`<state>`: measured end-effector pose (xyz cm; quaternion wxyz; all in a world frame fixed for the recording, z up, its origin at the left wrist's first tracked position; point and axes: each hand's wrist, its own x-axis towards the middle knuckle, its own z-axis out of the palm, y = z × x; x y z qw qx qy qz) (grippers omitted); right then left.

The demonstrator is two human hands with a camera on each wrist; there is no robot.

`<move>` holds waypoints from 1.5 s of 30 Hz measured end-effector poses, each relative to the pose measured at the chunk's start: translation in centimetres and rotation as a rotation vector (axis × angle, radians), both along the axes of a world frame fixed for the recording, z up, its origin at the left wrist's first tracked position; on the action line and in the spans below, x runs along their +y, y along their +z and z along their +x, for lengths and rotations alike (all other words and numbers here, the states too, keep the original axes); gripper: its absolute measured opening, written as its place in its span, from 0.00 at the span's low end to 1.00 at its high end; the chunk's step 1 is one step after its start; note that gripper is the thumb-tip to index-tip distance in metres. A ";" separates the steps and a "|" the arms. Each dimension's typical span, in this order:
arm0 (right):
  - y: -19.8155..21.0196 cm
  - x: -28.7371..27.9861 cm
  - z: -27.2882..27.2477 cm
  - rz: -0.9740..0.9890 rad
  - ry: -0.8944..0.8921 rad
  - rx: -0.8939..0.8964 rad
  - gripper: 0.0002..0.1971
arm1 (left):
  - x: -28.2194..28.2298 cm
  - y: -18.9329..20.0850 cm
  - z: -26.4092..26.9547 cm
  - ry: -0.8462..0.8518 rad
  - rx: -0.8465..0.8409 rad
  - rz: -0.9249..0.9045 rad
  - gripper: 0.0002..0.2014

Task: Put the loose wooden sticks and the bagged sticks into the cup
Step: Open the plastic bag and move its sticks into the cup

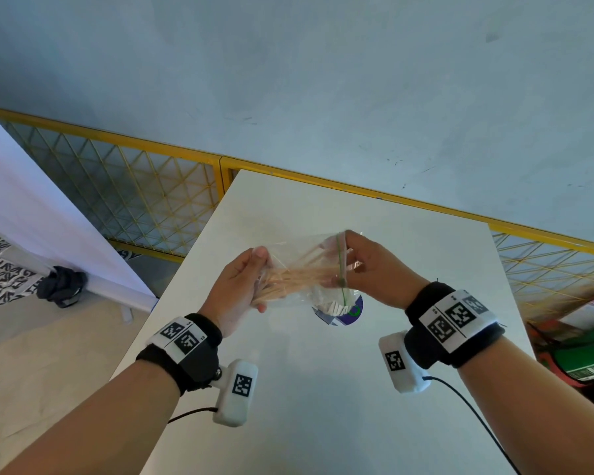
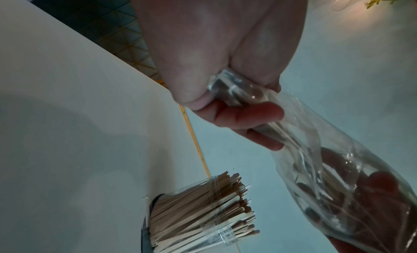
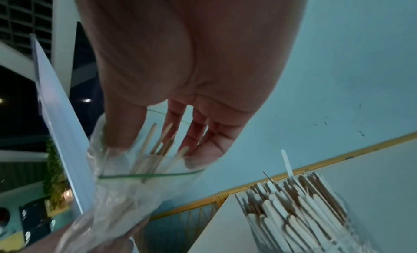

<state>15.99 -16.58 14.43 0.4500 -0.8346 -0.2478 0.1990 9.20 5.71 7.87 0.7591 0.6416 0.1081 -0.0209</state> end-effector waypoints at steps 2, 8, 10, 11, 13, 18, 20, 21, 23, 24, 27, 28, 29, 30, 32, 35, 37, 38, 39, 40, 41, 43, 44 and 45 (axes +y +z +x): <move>0.1 0.5 -0.4 0.012 -0.049 -0.025 0.24 | 0.0 -0.1 0.0 0.006 -0.004 -0.001 0.18; -0.2 1.0 -0.8 -0.019 -0.023 -0.136 0.33 | 0.2 -0.2 0.1 0.024 0.039 -0.009 0.20; -0.4 1.0 -0.7 -0.100 0.022 -0.096 0.27 | 0.3 -0.4 0.0 0.025 0.041 -0.005 0.20; -0.5 1.0 -0.7 -0.117 0.023 -0.093 0.22 | 0.4 -0.5 -0.1 0.034 0.042 -0.006 0.19; -0.7 1.0 -0.6 -0.107 0.011 -0.114 0.13 | 0.6 -0.5 -0.2 0.068 0.041 -0.026 0.19; -1.2 2.1 -1.0 -0.064 -0.021 -0.016 0.12 | -0.2 -0.3 -0.2 0.105 0.037 -0.054 0.20; -1.7 2.9 -1.4 -0.061 0.023 -0.043 0.11 | -0.6 -0.2 0.0 0.118 0.007 -0.025 0.20; -2.1 3.2 -1.4 -0.053 0.007 -0.057 0.10 | -0.8 -0.2 0.1 0.126 -0.006 -0.015 0.20; -2.6 3.2 -1.1 -0.029 -0.068 -0.061 0.08 | -0.8 -0.3 0.2 0.124 -0.020 -0.008 0.20; -2.6 3.0 -1.0 -0.015 -0.107 -0.046 0.08 | -0.7 -0.3 0.2 0.111 -0.019 0.001 0.19; -2.2 2.0 -0.5 0.064 -0.221 0.077 0.09 | 0.3 -0.7 0.1 0.103 -0.002 0.055 0.18; -1.9 1.5 -0.2 0.106 -0.258 0.139 0.07 | 0.8 -0.8 0.0 0.117 0.004 0.059 0.17; -1.7 0.9 0.1 0.149 -0.287 0.188 0.07 | 1.3 -1.0 0.0 0.131 0.011 0.053 0.17; -1.4 0.3 0.3 0.184 -0.302 0.224 0.07 | 1.7 -1.1 -0.1 0.140 0.020 0.043 0.17; -0.9 -0.5 0.7 0.225 -0.312 0.259 0.07 | 2.2 -1.4 -0.3 0.141 0.043 0.046 0.17; -0.3 -1.2 1.1 0.203 -0.301 0.246 0.06 | 2.4 -1.7 -0.4 0.143 0.046 0.050 0.17; 0.2 -1.8 1.4 0.181 -0.305 0.205 0.06 | 2.5 -1.7 -0.5 0.159 0.053 0.035 0.17; 0.5 -2.2 1.6 0.176 -0.321 0.182 0.06 | 2.6 -1.7 -0.5 0.167 0.061 0.031 0.17; 0.9 -2.6 1.9 0.173 -0.346 0.156 0.06 | 2.8 -1.8 -0.6 0.173 0.070 0.030 0.17; 1.3 -3.0 2.2 0.172 -0.375 0.127 0.06 | 2.9 -1.8 -0.6 0.175 0.078 0.030 0.17; 1.7 -3.5 2.6 0.170 -0.407 0.090 0.06 | 3.0 -1.9 -0.6 0.174 0.084 0.033 0.17; 2.7 -4.4 3.4 0.115 -0.451 -0.021 0.07 | 3.1 -2.2 -0.6 0.173 0.094 0.041 0.17; 3.3 -4.7 3.8 0.050 -0.449 -0.083 0.06 | 3.1 -2.3 -0.6 0.181 0.098 0.031 0.17; 3.7 -4.8 4.1 -0.032 -0.424 -0.138 0.05 | 3.1 -2.3 -0.5 0.197 0.099 0.006 0.16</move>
